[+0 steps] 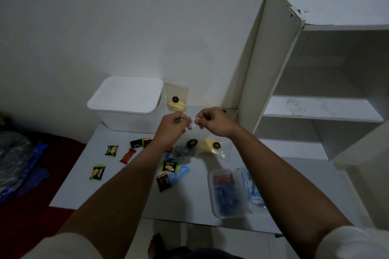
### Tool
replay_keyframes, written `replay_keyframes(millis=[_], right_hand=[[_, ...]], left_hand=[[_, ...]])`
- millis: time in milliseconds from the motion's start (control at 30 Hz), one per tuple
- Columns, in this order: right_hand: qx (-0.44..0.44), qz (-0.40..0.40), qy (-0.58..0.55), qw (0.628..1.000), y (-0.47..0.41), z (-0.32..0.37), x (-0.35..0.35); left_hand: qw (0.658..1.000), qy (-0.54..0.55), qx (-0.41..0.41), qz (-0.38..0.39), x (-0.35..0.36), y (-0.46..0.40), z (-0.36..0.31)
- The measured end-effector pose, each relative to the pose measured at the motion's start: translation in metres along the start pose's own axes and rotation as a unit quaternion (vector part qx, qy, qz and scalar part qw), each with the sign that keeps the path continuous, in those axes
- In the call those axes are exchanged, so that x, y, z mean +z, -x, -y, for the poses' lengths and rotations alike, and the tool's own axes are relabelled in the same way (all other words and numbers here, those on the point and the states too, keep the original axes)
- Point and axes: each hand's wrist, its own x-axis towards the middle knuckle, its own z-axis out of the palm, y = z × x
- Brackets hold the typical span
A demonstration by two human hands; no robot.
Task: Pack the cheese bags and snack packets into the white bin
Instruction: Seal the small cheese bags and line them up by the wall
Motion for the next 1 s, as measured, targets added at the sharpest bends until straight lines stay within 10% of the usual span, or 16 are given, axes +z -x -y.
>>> replay_keyframes(millis=[1000], right_hand=[[0.09,-0.237,-0.27,0.929,0.025,0.075,0.082]], left_hand=[[0.984,0.168,-0.008,0.062,-0.1,-0.017,0.022]])
